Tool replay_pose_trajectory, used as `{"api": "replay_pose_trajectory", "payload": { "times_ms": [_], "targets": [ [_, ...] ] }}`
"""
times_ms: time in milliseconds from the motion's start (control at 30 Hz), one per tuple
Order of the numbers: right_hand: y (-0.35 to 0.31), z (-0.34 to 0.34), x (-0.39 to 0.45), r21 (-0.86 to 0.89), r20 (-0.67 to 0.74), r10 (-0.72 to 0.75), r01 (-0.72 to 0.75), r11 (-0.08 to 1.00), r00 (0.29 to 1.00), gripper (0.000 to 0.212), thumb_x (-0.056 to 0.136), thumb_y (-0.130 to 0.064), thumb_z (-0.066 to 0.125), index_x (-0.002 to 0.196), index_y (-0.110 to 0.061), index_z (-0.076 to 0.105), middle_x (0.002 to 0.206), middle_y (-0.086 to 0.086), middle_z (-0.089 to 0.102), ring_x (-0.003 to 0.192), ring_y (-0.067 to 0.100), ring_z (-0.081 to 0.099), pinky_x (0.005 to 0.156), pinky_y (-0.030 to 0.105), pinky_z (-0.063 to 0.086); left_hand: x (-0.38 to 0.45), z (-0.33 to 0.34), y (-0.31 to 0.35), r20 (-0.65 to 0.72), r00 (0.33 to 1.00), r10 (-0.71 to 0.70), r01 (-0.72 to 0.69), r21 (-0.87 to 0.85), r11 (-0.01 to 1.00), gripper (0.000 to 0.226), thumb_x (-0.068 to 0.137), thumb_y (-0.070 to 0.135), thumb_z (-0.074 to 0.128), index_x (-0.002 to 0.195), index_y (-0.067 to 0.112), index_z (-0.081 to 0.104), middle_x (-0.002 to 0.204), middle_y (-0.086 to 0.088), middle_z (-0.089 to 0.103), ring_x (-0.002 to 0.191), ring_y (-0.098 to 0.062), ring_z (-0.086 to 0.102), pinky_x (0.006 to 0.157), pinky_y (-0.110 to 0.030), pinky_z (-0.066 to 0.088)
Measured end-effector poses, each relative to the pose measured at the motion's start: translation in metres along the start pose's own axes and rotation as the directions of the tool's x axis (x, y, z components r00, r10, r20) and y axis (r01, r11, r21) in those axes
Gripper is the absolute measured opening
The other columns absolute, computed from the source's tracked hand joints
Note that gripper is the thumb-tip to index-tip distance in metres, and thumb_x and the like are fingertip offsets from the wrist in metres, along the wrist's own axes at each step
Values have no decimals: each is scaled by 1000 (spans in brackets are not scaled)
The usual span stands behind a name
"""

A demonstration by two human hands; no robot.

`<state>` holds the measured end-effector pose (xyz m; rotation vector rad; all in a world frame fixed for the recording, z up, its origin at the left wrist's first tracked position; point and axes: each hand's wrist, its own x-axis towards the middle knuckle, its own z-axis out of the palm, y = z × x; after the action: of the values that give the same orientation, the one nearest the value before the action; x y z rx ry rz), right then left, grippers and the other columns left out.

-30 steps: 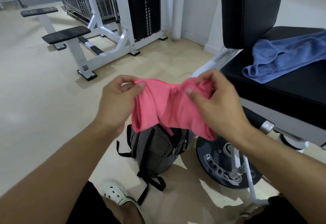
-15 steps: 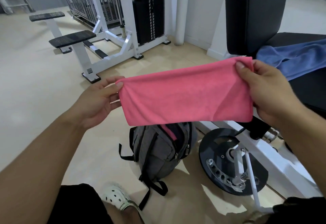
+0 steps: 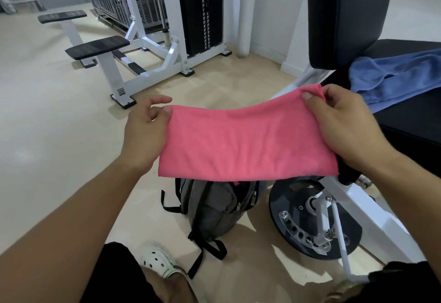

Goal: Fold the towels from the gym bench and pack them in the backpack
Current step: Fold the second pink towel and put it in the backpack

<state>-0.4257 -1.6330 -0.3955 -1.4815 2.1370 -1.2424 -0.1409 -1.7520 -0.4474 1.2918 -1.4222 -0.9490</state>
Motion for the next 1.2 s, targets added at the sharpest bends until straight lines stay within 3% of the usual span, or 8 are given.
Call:
{"api": "replay_pose_trajectory", "payload": {
  "times_ms": [167, 333, 500, 667, 800, 900, 1067, 1200],
  "targets": [
    [-19, 32, -28, 36, 141, -7, 2, 999, 990, 24, 101, -42, 53, 94, -21, 62, 75, -5, 65, 60, 13, 59, 52, 34, 43, -32, 20, 17, 96, 991, 89, -97, 87, 991, 22, 101, 19, 58, 114, 35, 67, 69, 16, 64, 64, -4, 55, 60, -15, 42],
    [-15, 75, -49, 105, 357, 117, -165, 981, 927, 28, 102, -45, 50, 100, -18, 57, 90, 5, 67, 80, 20, 66, 72, 43, 56, -59, 41, 14, 285, 958, 36, -82, 154, 985, 28, 101, 16, 58, 116, 39, 64, 89, 10, 76, 62, -6, 63, 70, -37, 55],
    [-8, 85, -50, 114, 385, 92, -147, 983, 918, 21, 98, -45, 57, 98, -25, 54, 84, 0, 69, 76, 19, 69, 74, 48, 60, -73, 49, 18, 357, 933, -55, 26, 85, 996, 28, 103, 13, 56, 126, 28, 61, 76, 8, 77, 51, -19, 70, 52, -36, 61],
    [-6, 87, -58, 24, 389, 33, -46, 999, 921, 23, 94, -42, 65, 104, -26, 53, 77, -5, 66, 70, 10, 64, 65, 35, 54, -73, 52, 18, 366, 920, -139, 128, 52, 990, 35, 103, 5, 51, 133, 22, 60, 66, 1, 75, 56, -21, 73, 53, -31, 61],
    [-5, 88, -59, 8, 391, -11, 9, 1000, 920, 24, 93, -41, 66, 107, -27, 52, 74, -7, 63, 68, 9, 62, 67, 39, 55, -72, 52, 20, 339, 928, -153, 150, 34, 988, 36, 103, 5, 51, 132, 22, 61, 59, 2, 71, 55, -23, 74, 53, -30, 60],
    [-3, 89, -58, 15, 396, -25, 21, 1000, 918, 20, 96, -37, 64, 109, -27, 53, 75, -7, 62, 68, 9, 61, 69, 42, 56, -69, 50, 20, 318, 934, -162, 161, 29, 987, 33, 103, 10, 55, 132, 24, 61, 63, -3, 73, 58, -27, 75, 54, -32, 61],
    [0, 96, -62, -43, 441, -29, 54, 998, 897, 55, 77, -67, 65, 114, -29, 50, 102, -10, 65, 89, 10, 64, 76, 38, 56, -69, 51, 13, 311, 943, -122, 84, 134, 987, 36, 102, 14, 56, 135, 29, 61, 74, -1, 78, 65, -20, 76, 63, -28, 58],
    [3, 93, -58, 43, 465, -20, 0, 999, 885, 47, 82, -48, 76, 115, -25, 53, 105, -9, 65, 93, 9, 65, 80, 34, 56, -72, 53, 12, 364, 912, -187, 181, 52, 982, 39, 104, 5, 50, 138, 23, 58, 112, 2, 77, 70, -21, 77, 62, -26, 57]
  ]
}}
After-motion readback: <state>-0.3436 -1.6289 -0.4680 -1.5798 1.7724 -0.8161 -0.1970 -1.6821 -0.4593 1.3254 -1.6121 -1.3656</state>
